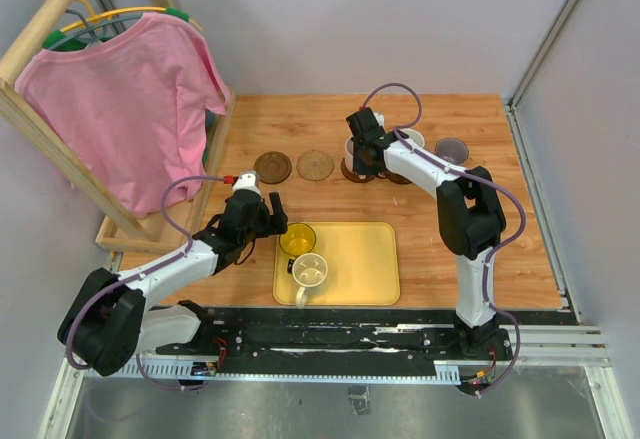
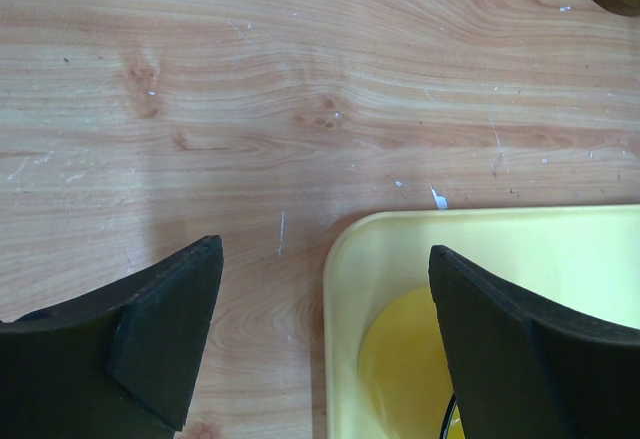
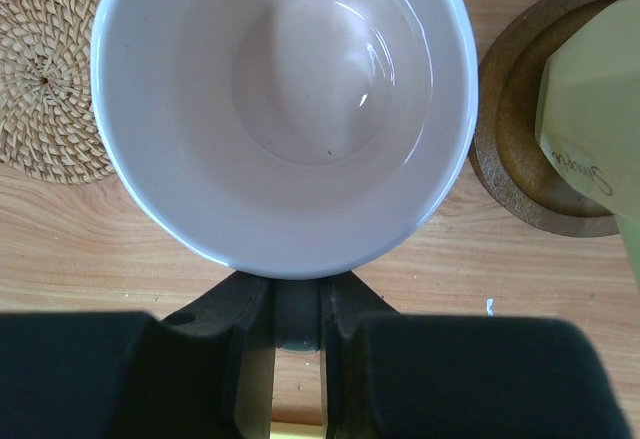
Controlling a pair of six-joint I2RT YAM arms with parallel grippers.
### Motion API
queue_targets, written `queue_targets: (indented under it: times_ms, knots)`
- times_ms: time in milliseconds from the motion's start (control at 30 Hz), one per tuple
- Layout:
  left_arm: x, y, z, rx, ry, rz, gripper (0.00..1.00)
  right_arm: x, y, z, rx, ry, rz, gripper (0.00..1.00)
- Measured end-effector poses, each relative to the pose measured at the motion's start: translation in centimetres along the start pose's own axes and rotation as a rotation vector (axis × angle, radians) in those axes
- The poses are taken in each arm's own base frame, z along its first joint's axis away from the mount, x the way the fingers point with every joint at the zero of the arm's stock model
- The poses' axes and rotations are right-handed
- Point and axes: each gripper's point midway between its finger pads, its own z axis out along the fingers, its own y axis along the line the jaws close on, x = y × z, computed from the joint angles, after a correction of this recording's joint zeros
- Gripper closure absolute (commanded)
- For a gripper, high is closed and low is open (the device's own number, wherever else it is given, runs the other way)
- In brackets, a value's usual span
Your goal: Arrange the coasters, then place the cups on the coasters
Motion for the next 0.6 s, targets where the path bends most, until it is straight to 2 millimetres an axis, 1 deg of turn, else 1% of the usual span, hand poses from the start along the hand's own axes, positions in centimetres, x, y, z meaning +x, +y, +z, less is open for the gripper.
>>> queue_targets:
  times_ms: [67, 133, 267, 600]
  knots:
    - [0.01, 0.0, 0.0, 0.0, 0.001, 0.0, 0.12, 0.0, 0.0, 0.0, 0.0, 0.0, 0.0, 0.88]
    - [0.01, 0.0, 0.0, 0.0, 0.001, 0.0, 0.12, 0.0, 0.01, 0.0, 0.0, 0.0, 0.003, 0.76]
    - [0.01, 0.0, 0.0, 0.0, 0.001, 0.0, 0.12, -0.05, 0.04, 0.01, 0.0, -0.002, 0.007, 0.64]
    - [0.01, -0.01, 0.0, 0.0, 0.001, 0.0, 0.12, -0.46, 0.02, -0.38, 0.001, -0.016, 0.008, 0.58]
